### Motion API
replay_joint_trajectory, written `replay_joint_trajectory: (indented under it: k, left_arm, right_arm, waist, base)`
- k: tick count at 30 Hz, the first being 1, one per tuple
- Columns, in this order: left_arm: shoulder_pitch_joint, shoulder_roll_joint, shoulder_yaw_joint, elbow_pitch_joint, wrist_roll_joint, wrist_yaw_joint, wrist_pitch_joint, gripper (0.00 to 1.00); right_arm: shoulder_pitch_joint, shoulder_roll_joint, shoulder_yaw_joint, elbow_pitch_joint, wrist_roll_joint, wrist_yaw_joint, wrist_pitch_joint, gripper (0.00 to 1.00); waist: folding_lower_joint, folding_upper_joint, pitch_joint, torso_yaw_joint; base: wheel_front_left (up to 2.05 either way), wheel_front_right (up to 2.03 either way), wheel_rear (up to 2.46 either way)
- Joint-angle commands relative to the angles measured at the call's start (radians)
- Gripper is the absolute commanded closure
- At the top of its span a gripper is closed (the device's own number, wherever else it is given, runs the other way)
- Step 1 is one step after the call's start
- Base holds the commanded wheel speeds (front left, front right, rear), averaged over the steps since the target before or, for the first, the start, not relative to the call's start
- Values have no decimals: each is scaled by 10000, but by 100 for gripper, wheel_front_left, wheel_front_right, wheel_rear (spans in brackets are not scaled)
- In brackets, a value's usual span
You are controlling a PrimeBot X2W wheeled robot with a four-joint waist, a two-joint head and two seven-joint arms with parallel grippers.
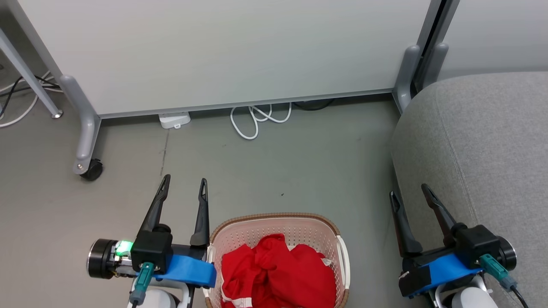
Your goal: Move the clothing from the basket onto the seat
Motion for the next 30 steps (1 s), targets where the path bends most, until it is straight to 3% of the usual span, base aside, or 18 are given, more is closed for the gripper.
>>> replay_joint_trajectory:
  k: [1, 14, 30]
  left_arm:
    - [-206, 20, 10, 105, 10, -95, -49, 0]
    - [-1871, 320, -553, 1713, 231, -1056, -41, 0]
    - [-4258, 977, -2194, 4950, 682, -1530, -41, 0]
  right_arm:
    - [-184, -56, 11, -34, 55, 22, -39, 0]
    - [-833, -53, 146, -396, 129, 22, -39, 0]
    - [-2087, -47, 233, -1088, 180, 22, -37, 0]
  waist:
    - [0, -1, 88, -28]
    - [0, -1, 1324, -458]
    - [0, -1, 3806, -1489]
  base:
    - [0, 0, 0]
    - [0, 0, 0]
    - [0, 0, 0]
